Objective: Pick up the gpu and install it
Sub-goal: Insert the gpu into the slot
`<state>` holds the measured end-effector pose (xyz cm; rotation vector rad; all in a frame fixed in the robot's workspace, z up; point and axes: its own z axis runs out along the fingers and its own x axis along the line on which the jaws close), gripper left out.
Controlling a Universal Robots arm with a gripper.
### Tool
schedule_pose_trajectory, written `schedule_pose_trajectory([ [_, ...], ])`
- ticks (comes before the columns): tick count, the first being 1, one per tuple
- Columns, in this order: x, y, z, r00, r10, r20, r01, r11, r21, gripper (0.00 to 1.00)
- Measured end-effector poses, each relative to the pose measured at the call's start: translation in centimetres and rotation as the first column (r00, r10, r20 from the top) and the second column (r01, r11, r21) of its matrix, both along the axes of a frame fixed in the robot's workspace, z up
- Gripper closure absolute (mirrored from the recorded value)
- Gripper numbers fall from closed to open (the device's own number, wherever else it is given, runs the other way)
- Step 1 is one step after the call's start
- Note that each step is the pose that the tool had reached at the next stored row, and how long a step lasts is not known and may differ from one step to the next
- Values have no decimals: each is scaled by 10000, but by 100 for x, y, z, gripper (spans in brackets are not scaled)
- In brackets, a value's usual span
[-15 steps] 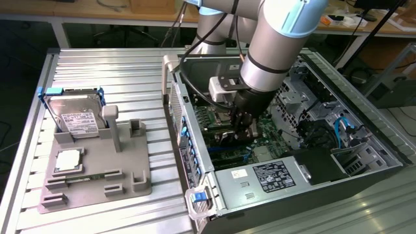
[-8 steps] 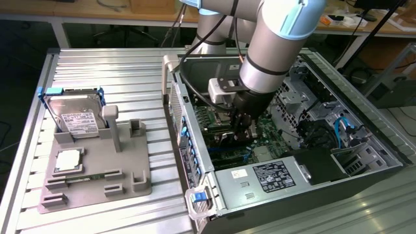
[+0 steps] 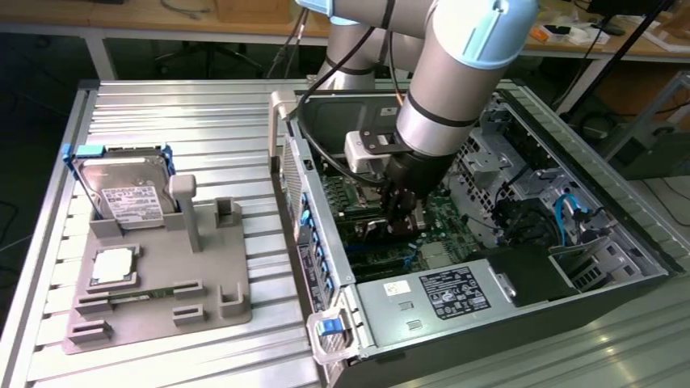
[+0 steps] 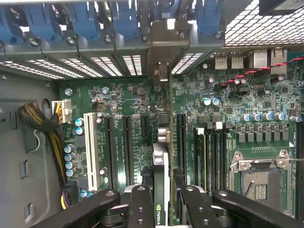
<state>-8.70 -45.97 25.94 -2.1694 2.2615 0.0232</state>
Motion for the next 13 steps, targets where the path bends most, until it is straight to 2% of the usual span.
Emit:
schedule_pose_trajectory([
  [4,0,0,39,10000,-1,0,1,10000,0,73],
  [13,1,2,42,10000,7,0,-7,10000,0,73],
])
